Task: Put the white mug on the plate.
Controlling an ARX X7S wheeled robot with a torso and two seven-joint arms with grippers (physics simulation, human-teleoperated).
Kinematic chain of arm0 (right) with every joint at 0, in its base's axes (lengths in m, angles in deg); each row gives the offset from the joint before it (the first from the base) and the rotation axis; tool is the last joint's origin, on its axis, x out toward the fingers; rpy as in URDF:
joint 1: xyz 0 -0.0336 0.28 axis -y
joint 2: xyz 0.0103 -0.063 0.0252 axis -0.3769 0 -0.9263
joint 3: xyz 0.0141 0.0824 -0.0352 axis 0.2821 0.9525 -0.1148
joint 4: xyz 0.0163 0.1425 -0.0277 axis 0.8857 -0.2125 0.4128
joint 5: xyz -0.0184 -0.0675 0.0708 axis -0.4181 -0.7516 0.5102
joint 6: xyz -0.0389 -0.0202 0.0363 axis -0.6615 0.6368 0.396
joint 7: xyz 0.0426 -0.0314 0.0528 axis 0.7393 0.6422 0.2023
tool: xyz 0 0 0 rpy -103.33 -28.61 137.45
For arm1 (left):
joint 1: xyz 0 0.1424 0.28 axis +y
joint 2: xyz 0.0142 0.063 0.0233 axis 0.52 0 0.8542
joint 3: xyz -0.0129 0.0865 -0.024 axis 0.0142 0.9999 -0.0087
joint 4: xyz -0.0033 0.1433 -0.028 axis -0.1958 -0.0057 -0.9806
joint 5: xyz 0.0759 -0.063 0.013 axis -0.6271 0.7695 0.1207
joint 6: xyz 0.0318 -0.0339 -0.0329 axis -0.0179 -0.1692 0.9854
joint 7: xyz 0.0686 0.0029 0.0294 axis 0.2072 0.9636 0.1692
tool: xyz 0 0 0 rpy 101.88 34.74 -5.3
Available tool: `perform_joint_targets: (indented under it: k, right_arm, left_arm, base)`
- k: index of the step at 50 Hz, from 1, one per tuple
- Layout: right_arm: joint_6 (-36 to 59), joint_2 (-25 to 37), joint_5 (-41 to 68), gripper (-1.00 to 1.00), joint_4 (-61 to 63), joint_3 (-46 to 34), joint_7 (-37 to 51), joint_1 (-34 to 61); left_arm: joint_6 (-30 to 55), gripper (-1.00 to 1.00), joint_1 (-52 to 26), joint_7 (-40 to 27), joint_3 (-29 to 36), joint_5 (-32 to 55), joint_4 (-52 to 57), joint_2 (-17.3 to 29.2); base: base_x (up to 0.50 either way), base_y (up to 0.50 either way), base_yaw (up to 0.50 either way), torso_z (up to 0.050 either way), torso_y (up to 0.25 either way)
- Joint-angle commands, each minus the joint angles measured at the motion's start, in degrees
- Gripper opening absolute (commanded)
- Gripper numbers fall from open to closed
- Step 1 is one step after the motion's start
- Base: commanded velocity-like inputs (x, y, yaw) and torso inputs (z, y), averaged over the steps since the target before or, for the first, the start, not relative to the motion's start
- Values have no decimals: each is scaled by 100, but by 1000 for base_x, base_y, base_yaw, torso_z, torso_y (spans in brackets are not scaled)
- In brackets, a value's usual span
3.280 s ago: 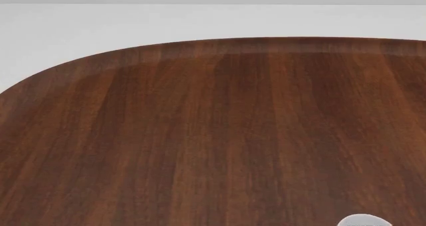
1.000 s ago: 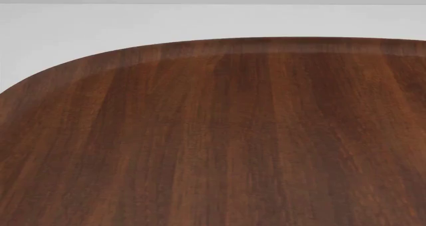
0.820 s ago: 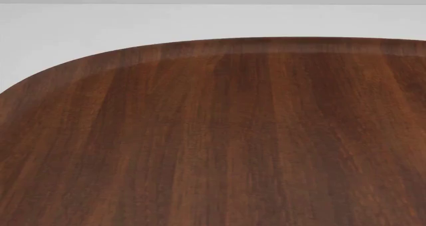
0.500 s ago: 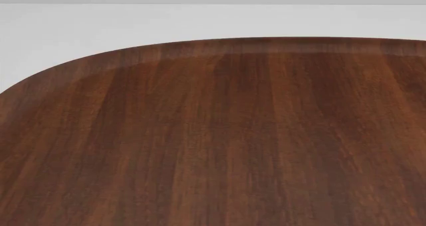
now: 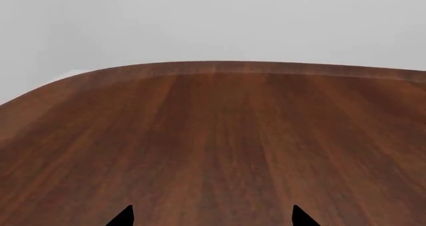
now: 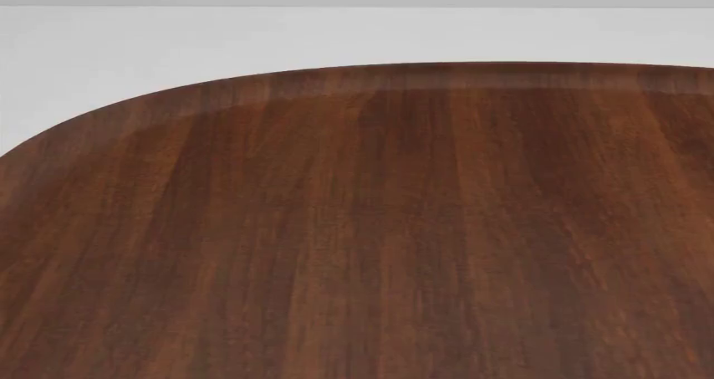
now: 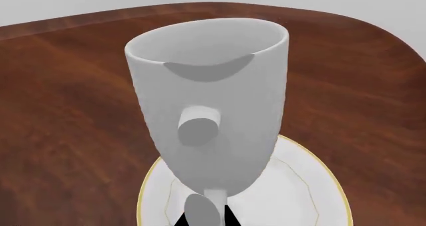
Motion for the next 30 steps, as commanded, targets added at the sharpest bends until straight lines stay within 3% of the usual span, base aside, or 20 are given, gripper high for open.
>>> perform_joint_targets:
  k: [1,30]
  right_arm:
    - [-95,-26,-92,-100,-349,14,-129,170]
    - [-340,-101,-37,-100,-1147,21,-421,512]
  left_arm:
    - [5,100,4,-17,23,17,20,18]
    - [2,100,-2,-52,79,57,57,49]
  base:
    - [0,0,0,0,0]
    - [0,0,0,0,0]
